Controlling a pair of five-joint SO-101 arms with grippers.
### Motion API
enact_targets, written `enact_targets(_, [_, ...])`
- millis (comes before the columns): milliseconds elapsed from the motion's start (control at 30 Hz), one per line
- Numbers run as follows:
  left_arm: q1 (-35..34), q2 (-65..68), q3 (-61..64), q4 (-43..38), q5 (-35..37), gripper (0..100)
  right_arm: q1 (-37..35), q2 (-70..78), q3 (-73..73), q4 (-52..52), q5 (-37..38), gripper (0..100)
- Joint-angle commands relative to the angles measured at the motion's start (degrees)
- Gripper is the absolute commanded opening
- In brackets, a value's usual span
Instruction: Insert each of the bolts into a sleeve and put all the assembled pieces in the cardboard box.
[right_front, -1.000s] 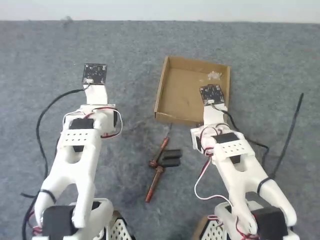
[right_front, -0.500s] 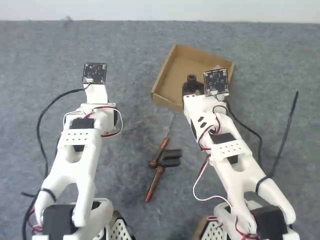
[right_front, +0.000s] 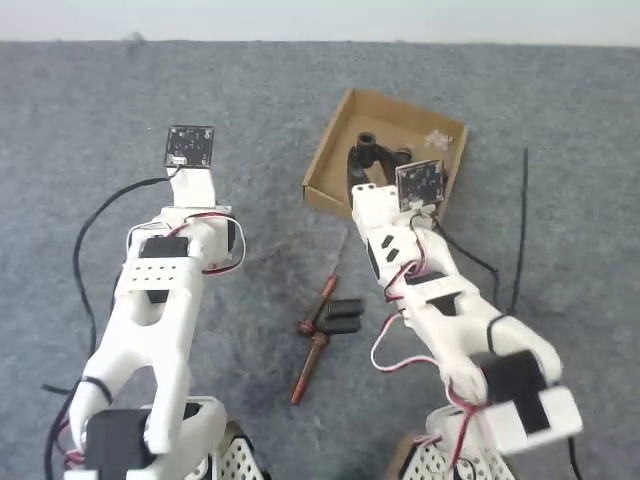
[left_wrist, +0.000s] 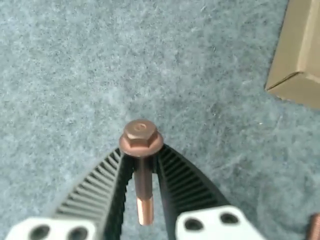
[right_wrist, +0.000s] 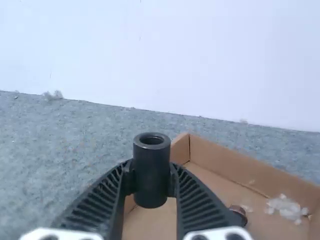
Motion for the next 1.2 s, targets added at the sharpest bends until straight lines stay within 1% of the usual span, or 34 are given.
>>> enact_targets(0, [-0.09,-0.35,-0.31,-1.58,0.35,1,-0.31,2.68,-2.99,-6.11,-0.53,0.6])
enact_targets(133, [-0.09,-0.35,-0.31,-1.58,0.35,1,-0.75,4.97,2.64,-14.73,-0.53,0.6])
enact_targets(333, [-0.09,-0.35,-0.13,-2.64,0.35,1,-4.97,4.88,16.18,-29.14,-0.53,0.6])
enact_targets(800, [0.00,-0.35,0.31,-2.73,0.35,1,-6.02,5.32,35.69,-49.27,-0.70,0.6])
enact_targets(1067, [0.00,-0.44,0.31,-2.81,0.35,1,-6.90,5.32,36.04,-47.43,-0.79,0.6])
enact_targets(1167, [1.93,-0.44,0.31,-2.81,0.35,1,-6.90,5.41,36.04,-47.43,-2.64,0.6])
